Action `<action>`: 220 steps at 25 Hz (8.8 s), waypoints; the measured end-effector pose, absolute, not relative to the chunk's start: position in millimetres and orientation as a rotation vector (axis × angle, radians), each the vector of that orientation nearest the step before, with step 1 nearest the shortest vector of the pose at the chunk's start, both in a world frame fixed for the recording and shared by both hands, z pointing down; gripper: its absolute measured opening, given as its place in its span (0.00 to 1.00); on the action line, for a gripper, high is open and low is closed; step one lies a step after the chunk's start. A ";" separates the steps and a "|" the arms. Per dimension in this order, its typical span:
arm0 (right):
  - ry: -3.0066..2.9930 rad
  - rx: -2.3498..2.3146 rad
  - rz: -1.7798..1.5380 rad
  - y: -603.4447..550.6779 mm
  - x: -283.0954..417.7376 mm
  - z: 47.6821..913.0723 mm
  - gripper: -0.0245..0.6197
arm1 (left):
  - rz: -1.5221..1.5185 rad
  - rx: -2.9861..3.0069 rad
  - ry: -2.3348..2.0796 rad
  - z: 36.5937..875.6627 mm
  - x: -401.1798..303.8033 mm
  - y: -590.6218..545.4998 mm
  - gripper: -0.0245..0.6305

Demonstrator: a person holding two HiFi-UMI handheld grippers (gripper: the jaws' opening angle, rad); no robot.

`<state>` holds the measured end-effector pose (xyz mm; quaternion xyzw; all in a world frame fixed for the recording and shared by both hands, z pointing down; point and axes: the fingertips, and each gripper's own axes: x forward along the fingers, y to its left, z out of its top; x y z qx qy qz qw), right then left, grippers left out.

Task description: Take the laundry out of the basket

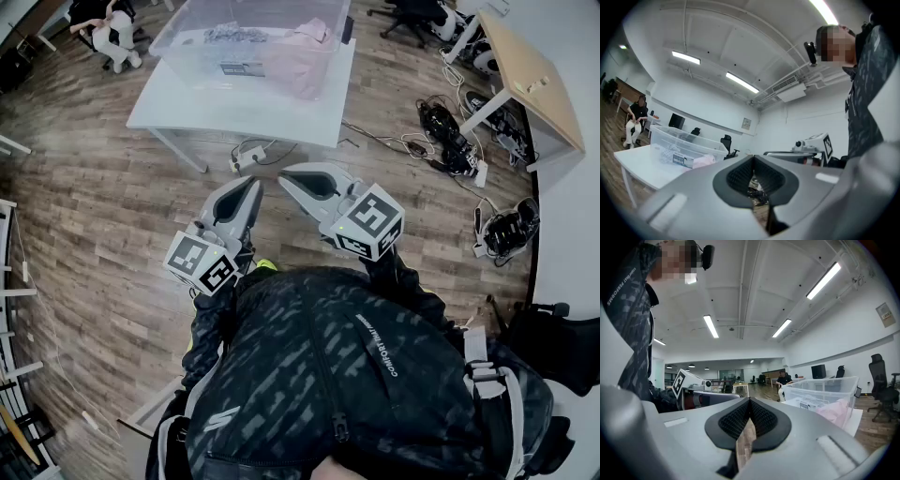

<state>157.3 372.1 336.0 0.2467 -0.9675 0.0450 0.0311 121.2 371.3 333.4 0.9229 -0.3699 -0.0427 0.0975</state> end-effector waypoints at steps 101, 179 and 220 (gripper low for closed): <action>-2.850 0.813 0.163 -107.4 -48.2 301.3 0.24 | -0.101 2.733 -1.070 292.1 -103.1 -76.9 0.05; -2.220 0.654 0.021 -414.6 -72.7 687.6 0.72 | 0.006 2.252 -1.508 394.3 -194.9 -203.9 0.05; -2.495 1.129 0.199 -420.1 -48.4 501.2 0.35 | -0.111 2.421 -1.578 330.5 -195.3 -148.4 0.05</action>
